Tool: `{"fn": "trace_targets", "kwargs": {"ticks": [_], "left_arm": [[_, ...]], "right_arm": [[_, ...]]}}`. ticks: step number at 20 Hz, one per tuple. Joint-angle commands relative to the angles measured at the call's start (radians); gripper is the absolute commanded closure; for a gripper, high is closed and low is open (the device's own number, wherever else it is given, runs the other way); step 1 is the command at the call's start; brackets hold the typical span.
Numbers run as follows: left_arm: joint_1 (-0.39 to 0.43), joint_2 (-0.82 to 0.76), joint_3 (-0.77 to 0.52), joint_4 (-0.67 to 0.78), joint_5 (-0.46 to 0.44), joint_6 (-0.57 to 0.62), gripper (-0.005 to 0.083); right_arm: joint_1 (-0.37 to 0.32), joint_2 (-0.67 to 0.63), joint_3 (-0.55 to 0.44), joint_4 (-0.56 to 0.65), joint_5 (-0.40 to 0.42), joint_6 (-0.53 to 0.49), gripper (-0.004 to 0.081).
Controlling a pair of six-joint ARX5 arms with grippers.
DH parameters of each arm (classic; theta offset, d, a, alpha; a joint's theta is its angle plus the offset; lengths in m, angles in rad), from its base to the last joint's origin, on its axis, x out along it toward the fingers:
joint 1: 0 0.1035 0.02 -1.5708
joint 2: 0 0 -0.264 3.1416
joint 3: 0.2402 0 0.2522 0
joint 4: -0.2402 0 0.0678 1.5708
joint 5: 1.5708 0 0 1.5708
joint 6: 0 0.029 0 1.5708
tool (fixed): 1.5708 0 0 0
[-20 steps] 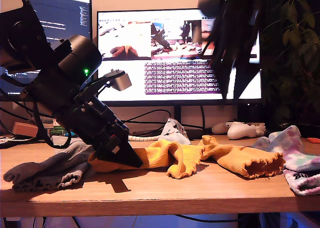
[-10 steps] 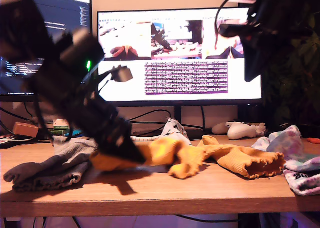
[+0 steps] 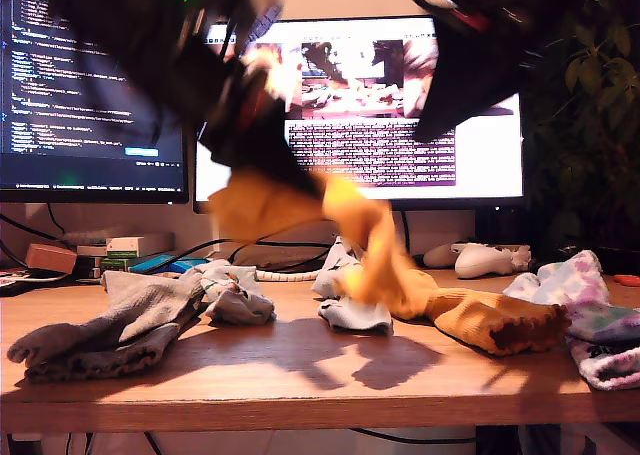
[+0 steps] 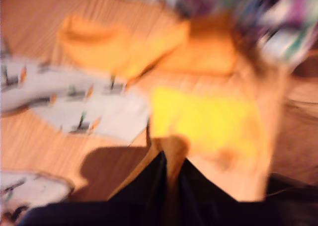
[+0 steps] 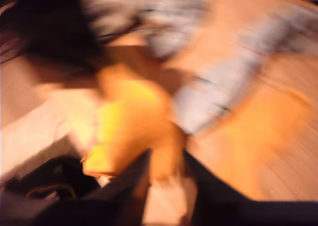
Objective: Pair up the socks based on colour and pattern, by placing them on top of one another
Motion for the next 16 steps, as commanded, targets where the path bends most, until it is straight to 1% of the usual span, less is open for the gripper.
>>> {"fn": "trace_targets", "kwargs": {"ticks": [1,2,4,5,7,9,11,13,14,16], "left_arm": [[-0.005,-0.002,0.05,-0.068,0.007,-0.034,0.0796],[-0.005,-0.002,0.084,-0.114,0.007,-0.037,0.0796],[-0.005,-0.002,0.14,-0.192,0.024,-0.036,0.0796],[-0.005,-0.002,0.156,-0.214,0.036,-0.016,0.0796],[-0.006,-0.002,0.185,-0.268,0.048,-0.01,0.0796],[-0.013,-0.002,0.196,-0.279,0.057,-0.034,0.0796],[-0.013,-0.002,0.203,-0.284,0.075,-0.036,0.0796],[-0.018,-0.002,0.21,-0.281,0.096,-0.036,0.0796],[-0.022,-0.002,0.213,-0.277,0.108,-0.037,0.0796],[-0.026,-0.002,0.22,-0.273,0.109,-0.037,0.0796]], "right_arm": [[0.03,0.007,-0.021,0.013,0.022,-0.028,0.0376],[0.043,0.007,-0.021,0.031,0.045,-0.028,0.0375],[0.061,0.007,-0.021,0.072,0.06,-0.037,0.0341],[0.069,0.007,-0.02,0.092,0.072,-0.054,0.0324],[0.083,0.007,-0.02,0.143,0.112,-0.062,0.0321],[0.09,0.008,-0.02,0.154,0.114,-0.092,0.0321],[0.094,0.014,-0.02,0.166,0.098,-0.099,0.0324],[0.094,0.023,-0.02,0.166,0.085,-0.095,0.0354],[0.094,0.028,-0.02,0.165,0.083,-0.093,0.0438],[0.093,0.031,-0.02,0.169,0.072,-0.082,0.072]]}}
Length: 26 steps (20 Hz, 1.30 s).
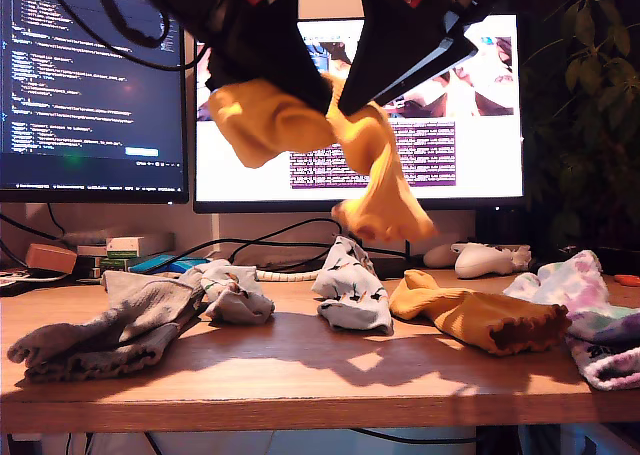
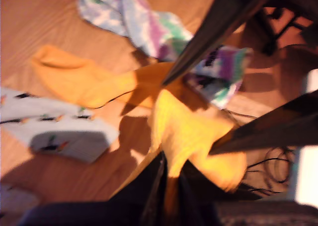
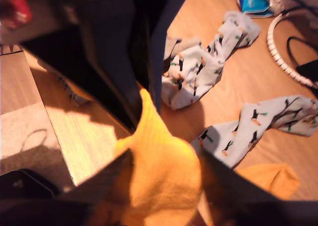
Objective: Pair up the socks based on colour and pattern, by placing them on top of one another
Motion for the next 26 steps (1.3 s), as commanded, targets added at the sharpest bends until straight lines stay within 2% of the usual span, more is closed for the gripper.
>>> {"fn": "trace_targets", "kwargs": {"ticks": [1,2,3,4,6,7,8,9,11,14,18,21,26], "left_arm": [[-0.007,-0.001,0.018,0.014,0.01,0.0,0.0795],[-0.007,-0.001,0.019,0.015,0.008,0.001,0.0789],[-0.007,-0.001,0.019,0.017,-0.001,0.002,0.0746],[-0.007,-0.001,0.019,0.017,-0.016,0.002,0.0668],[-0.004,-0.001,0.019,0.018,-0.061,0.015,0.0416],[0.0,-0.001,0.019,0.017,-0.083,0.02,0.0331],[0.005,-0.002,0.019,0.016,-0.105,0.02,0.0293],[0.008,-0.002,0.019,0.016,-0.122,0.02,0.029],[0.009,-0.002,0.02,0.016,-0.148,0.019,0.0294],[0.009,-0.002,0.021,0.018,-0.168,0.019,0.0296],[0.009,-0.002,0.021,0.02,-0.168,0.019,0.0296],[0.009,-0.002,0.021,0.019,-0.168,0.019,0.0296],[0.009,-0.002,0.021,0.018,-0.169,0.018,0.0296]], "right_arm": [[0.003,0.016,-0.02,0.016,-0.008,0.013,0.0774],[0.003,0.016,-0.02,0.018,-0.008,0.016,0.0783],[-0.002,0.016,-0.02,0.019,-0.007,0.031,0.0783],[-0.012,0.016,-0.02,0.019,-0.005,0.051,0.0783],[-0.059,0.016,-0.02,0.003,0.001,0.134,0.0783],[-0.084,0.016,-0.019,-0.011,0.001,0.182,0.0783],[-0.111,0.016,-0.016,-0.029,0.001,0.225,0.0783],[-0.136,0.016,-0.013,-0.042,0.003,0.265,0.0783],[-0.182,0.016,-0.012,-0.07,0.057,0.334,0.0783],[-0.239,0.017,-0.012,-0.105,0.067,0.381,0.0783],[-0.282,0.022,-0.01,-0.103,0.079,0.456,0.0783],[-0.304,0.05,-0.006,-0.135,0.079,0.466,0.0783],[-0.317,0.163,-0.004,-0.043,0.079,0.468,0.0783]]}}
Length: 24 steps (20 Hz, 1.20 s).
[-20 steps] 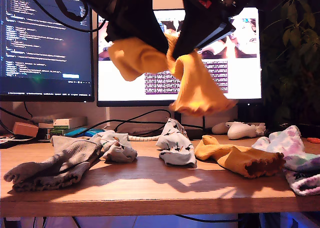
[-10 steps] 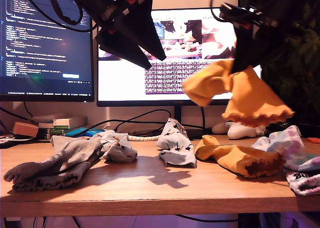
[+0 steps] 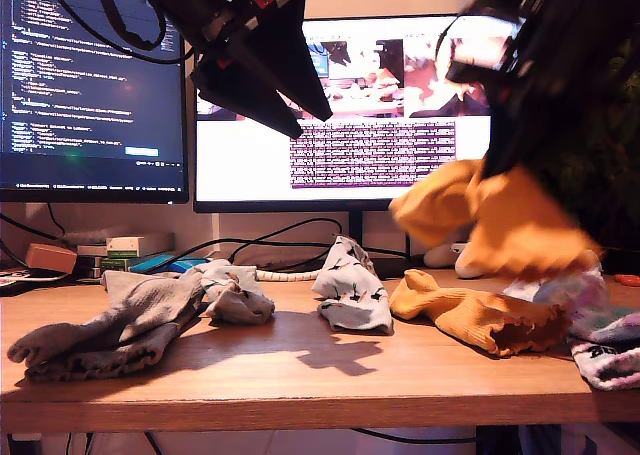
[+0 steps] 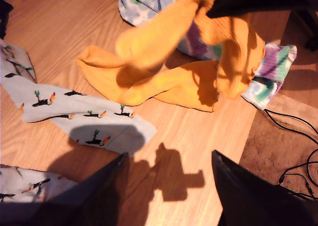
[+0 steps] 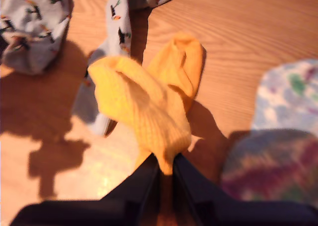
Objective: Pair up the socks based on colour and pattern, by placing them on top of one another
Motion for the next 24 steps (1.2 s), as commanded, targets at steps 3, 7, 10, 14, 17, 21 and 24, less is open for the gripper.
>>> {"fn": "trace_targets", "kwargs": {"ticks": [3,7,10,14,17,21,24], "left_arm": [[-0.001,-0.002,0.014,-0.002,-0.003,-0.005,0.0296],[-0.001,-0.002,0.014,-0.008,-0.01,-0.005,0.0296],[0.009,-0.002,0.014,-0.005,-0.067,-0.003,0.0296],[0.056,0.009,0.014,0.015,-0.096,0.023,0.0336],[0.108,0.034,0.014,0.037,-0.095,0.023,0.0413],[0.148,0.121,0.014,0.086,-0.083,0.035,0.0621],[0.15,0.237,0.014,0.15,-0.088,0.114,0.0572]], "right_arm": [[-0.016,0.146,-0.002,0.151,0.0,0.033,0.0783],[-0.016,0.296,0.023,0.238,-0.002,0.053,0.0741],[-0.016,0.35,0.027,0.194,-0.04,0.054,0.0503],[-0.015,0.285,0.068,0.119,-0.06,0.072,0.0391],[-0.015,0.2,0.098,0.064,-0.06,0.071,0.0391],[-0.016,0.11,0.117,0.002,-0.057,0.043,0.0394],[-0.014,0.049,0.128,-0.069,-0.062,0.024,0.0399]]}}
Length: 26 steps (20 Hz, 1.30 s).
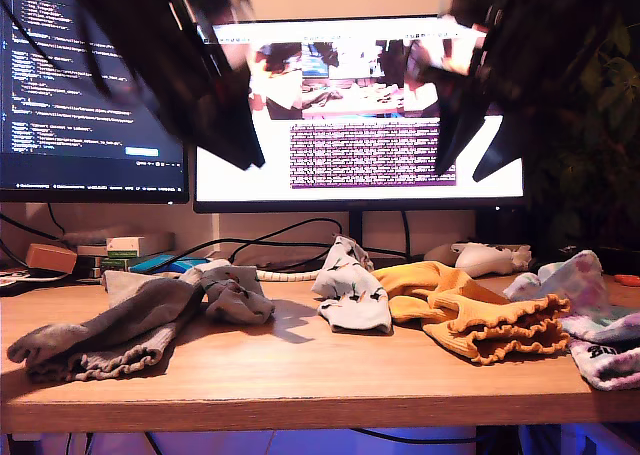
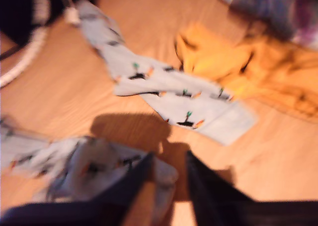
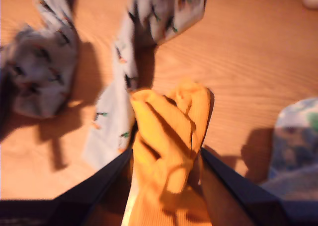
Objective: Pair up the socks based on colour and pattern, by placing them on top of one another
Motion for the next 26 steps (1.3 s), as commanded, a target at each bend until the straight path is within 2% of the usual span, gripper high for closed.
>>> {"fn": "trace_targets", "kwargs": {"ticks": [1,3,4,6,7,14,18,19,21,25,26], "left_arm": [[-0.003,0.08,-0.005,0.043,-0.028,0.07,0.0436],[-0.001,0.123,-0.005,0.097,-0.103,0.077,0.0207],[-0.001,0.137,-0.005,0.112,-0.146,0.077,0.0166],[-0.001,0.149,-0.005,0.13,-0.231,0.114,0.0164],[-0.001,0.152,-0.005,0.129,-0.236,0.117,0.0165],[0.004,0.2,-0.005,0.051,-0.228,0.122,0.0165],[0.018,0.224,-0.005,-0.005,-0.188,0.109,0.0174],[0.023,0.234,-0.005,-0.008,-0.179,0.101,0.0196],[0.023,0.256,-0.005,-0.005,-0.176,0.099,0.032],[0.016,0.261,-0.005,0.014,-0.135,0.097,0.0715],[0.015,0.261,-0.005,0.013,-0.116,0.1,0.0792]], "right_arm": [[0.006,-0.032,-0.004,-0.033,-0.007,-0.018,0.04],[0.014,-0.087,-0.004,-0.071,-0.007,-0.017,0.04],[0.018,-0.114,-0.004,-0.085,-0.007,-0.017,0.04],[0.019,-0.163,-0.004,-0.097,-0.008,-0.018,0.0399],[0.019,-0.18,-0.004,-0.098,-0.008,-0.018,0.04],[0.02,-0.192,-0.003,-0.09,-0.009,-0.025,0.04],[0.02,-0.192,-0.003,-0.091,-0.008,-0.025,0.04],[0.02,-0.192,-0.003,-0.091,-0.008,-0.025,0.04],[0.02,-0.192,-0.003,-0.09,-0.008,-0.025,0.04],[0.02,-0.192,-0.003,-0.081,-0.008,-0.025,0.04],[0.02,-0.192,-0.003,-0.079,-0.008,-0.025,0.04]]}}
